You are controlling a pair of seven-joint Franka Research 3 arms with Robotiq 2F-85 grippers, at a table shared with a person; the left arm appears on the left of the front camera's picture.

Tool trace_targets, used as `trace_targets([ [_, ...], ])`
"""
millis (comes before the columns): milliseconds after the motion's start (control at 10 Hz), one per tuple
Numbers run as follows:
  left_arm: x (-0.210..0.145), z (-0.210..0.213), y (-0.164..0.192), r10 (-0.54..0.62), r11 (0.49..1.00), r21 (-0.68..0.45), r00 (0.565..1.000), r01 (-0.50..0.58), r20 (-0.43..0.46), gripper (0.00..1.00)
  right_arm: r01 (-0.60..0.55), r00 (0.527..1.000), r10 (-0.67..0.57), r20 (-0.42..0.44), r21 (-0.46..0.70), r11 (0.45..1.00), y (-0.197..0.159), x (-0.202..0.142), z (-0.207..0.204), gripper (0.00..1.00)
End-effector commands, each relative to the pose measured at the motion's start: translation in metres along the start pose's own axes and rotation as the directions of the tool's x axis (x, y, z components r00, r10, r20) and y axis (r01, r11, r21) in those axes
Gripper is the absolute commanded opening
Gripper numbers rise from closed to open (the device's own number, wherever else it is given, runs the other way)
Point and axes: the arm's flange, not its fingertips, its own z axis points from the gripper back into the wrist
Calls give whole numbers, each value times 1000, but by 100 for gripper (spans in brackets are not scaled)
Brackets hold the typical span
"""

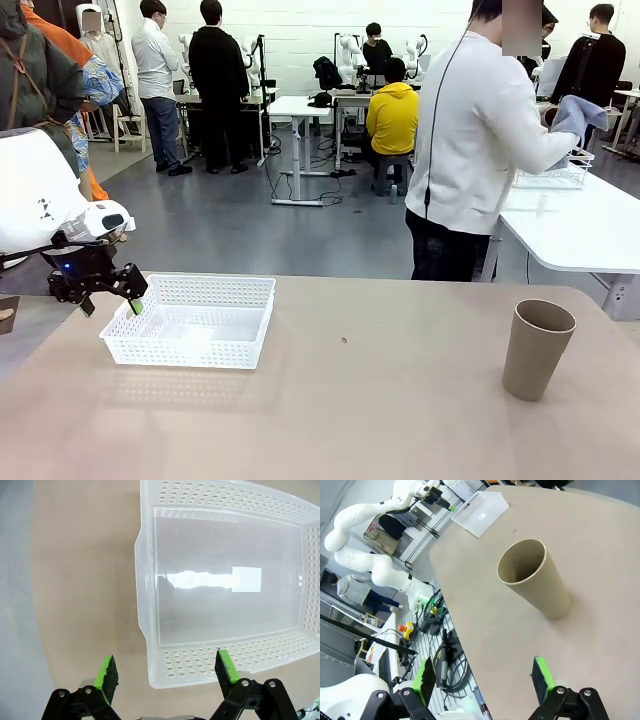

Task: Clean and organize the cups into the basket.
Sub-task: Pick up the Organizing basket and move it to the center of the table, then pick up the Reusable plastic cup from the right side of the table and place it inside the Organizing basket.

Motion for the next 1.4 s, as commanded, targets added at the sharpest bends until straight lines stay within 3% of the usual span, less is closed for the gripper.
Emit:
trace_targets([
  [0, 2, 2, 2, -5, 1000, 11, 1000, 5, -6, 100, -7, 1000, 7, 15, -4, 1000, 2, 0, -4, 100],
  [100, 2, 2, 2, -5, 1000, 11, 1000, 5, -6, 100, 0, 1000, 0, 0, 0, 1000, 0, 0, 0, 100],
  [400, 2, -1, -9, -11, 999, 38, 999, 10, 44, 100, -138, 990, 139, -38, 39, 990, -47, -11, -27, 100],
  [700, 19, -9, -21, 32, 999, 42, 999, -34, 43, 100, -151, 986, 154, -64, 51, 987, -92, -27, -33, 100],
  [1000, 25, -12, -23, 42, 998, 49, 998, -45, 49, 100, -168, 981, 174, -86, 70, 983, -105, -31, -49, 100],
  [1200, 23, -12, -23, 35, 996, 74, 997, -40, 69, 100, -163, 985, 167, -50, 75, 984, -105, -24, -57, 100],
  [1300, 22, -11, -18, 26, 999, 20, 999, -26, 36, 100, -196, 980, 199, -31, 73, 978, -103, -18, -63, 100],
])
